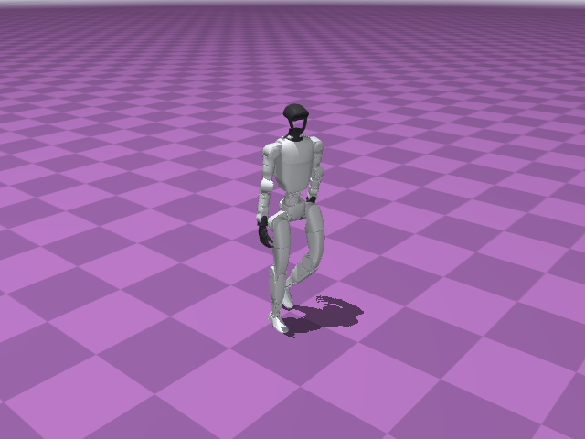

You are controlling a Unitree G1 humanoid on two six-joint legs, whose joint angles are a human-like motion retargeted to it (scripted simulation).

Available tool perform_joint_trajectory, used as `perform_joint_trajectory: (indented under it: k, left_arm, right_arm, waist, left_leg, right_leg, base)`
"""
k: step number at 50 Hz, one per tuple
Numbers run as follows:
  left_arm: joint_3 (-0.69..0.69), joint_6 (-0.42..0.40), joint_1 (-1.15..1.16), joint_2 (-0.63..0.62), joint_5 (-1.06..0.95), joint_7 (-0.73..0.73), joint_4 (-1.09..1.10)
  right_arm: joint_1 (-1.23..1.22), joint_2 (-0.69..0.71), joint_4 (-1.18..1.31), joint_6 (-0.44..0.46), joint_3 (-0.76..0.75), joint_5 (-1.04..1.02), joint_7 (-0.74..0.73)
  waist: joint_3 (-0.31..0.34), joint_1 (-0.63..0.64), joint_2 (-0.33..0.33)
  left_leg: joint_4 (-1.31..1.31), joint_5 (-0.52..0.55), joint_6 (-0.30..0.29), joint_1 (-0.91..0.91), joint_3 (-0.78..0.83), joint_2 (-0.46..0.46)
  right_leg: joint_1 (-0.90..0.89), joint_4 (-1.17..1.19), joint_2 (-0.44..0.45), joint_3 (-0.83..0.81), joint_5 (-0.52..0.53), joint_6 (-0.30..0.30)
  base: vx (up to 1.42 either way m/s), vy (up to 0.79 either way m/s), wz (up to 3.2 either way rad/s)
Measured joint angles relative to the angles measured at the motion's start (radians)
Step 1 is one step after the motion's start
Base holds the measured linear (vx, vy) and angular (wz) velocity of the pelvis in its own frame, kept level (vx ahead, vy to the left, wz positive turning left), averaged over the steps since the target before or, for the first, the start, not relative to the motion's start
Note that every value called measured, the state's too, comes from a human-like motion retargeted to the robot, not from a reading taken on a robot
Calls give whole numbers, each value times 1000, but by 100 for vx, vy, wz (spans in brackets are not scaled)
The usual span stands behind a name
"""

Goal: Walk run

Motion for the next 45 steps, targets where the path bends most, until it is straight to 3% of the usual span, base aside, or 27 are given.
perform_joint_trajectory:
  k: [4,8,11,15,17,18,20,23,25,27,28,33,38,42,45]
  left_arm:
    - [40,-30,86,-8,-62,22,0]
    - [95,-9,135,-30,-105,57,0]
    - [116,5,142,-53,-137,53,0]
    - [132,9,121,-87,-137,6,0]
    - [147,-17,102,-94,-88,-35,0]
    - [154,-36,93,-93,-57,-56,0]
    - [142,-67,70,-76,-30,-86,0]
    - [112,-41,-7,-28,-78,-83,0]
    - [100,-25,-78,2,-120,-56,0]
    - [92,-46,-159,20,-171,-34,-30]
    - [84,-62,-196,22,-199,-33,-64]
    - [5,-159,-341,27,-296,-74,-288]
    - [-90,-239,-465,77,-310,-122,-434]
    - [-135,-266,-509,101,-291,-115,-482]
    - [-135,-272,-501,90,-278,-81,-480]
  right_arm:
    - [-46,-33,-77,-35,30,20,9]
    - [-95,-71,-87,-31,24,21,21]
    - [-121,-94,-66,-23,19,18,26]
    - [-132,-101,-16,-10,25,2,25]
    - [-121,-92,13,-8,29,-18,26]
    - [-109,-85,27,-9,28,-32,29]
    - [-75,-65,48,-7,23,-66,34]
    - [-17,-28,83,-5,28,-91,10]
    - [19,-21,127,-15,29,-89,-15]
    - [45,-14,165,-13,23,-101,-31]
    - [60,-9,169,-2,21,-108,-38]
    - [146,26,171,16,2,-122,-77]
    - [204,53,171,43,-2,-83,-10]
    - [223,68,171,51,3,-80,42]
    - [217,58,171,47,15,-99,56]
  waist:
    - [22,87,-5]
    - [48,135,11]
    - [59,155,18]
    - [62,168,-3]
    - [50,207,-27]
    - [41,231,-32]
    - [12,246,-42]
    - [-8,231,-5]
    - [22,228,6]
    - [9,238,71]
    - [11,238,84]
    - [12,126,138]
    - [19,13,111]
    - [35,-11,91]
    - [41,-4,89]
  left_leg:
    - [-204,-123,-33,-128,0,-4]
    - [-571,-140,-54,-161,79,17]
    - [-833,-197,-94,-165,117,-28]
    - [-933,-233,-51,-118,196,-62]
    - [-866,-252,17,-100,241,-40]
    - [-852,-204,18,-92,262,-25]
    - [-819,-191,61,-66,251,-24]
    - [-717,-291,61,-47,185,38]
    - [-700,-337,61,27,142,14]
    - [-733,-348,61,71,80,45]
    - [-743,-351,61,92,56,37]
    - [-783,-355,61,184,-140,-20]
    - [-770,-384,61,268,-290,-105]
    - [-757,-415,61,361,-369,-133]
    - [-761,-408,61,425,-364,-132]
  right_leg:
    - [67,-21,55,-13,-43,-3]
    - [152,-38,122,-34,-99,4]
    - [216,-47,161,-51,-138,15]
    - [283,-16,171,-62,-119,50]
    - [299,26,152,-26,-48,92]
    - [307,50,149,-7,16,113]
    - [313,108,144,1,206,142]
    - [248,322,153,-5,494,166]
    - [179,599,125,-16,564,174]
    - [125,600,192,-1,534,174]
    - [82,636,201,17,465,167]
    - [-99,600,155,38,205,146]
    - [-208,280,2,32,151,158]
    - [-285,52,-19,83,52,114]
    - [-324,-58,-20,118,3,213]
  base:
    - [70,-32,-37]
    - [82,-29,6]
    - [81,-25,23]
    - [97,-20,11]
    - [99,-13,-87]
    - [121,-11,-81]
    - [115,-15,-35]
    - [109,-2,47]
    - [94,-2,103]
    - [88,5,95]
    - [80,5,122]
    - [70,-5,224]
    - [78,-29,229]
    - [74,-39,139]
    - [75,-35,64]
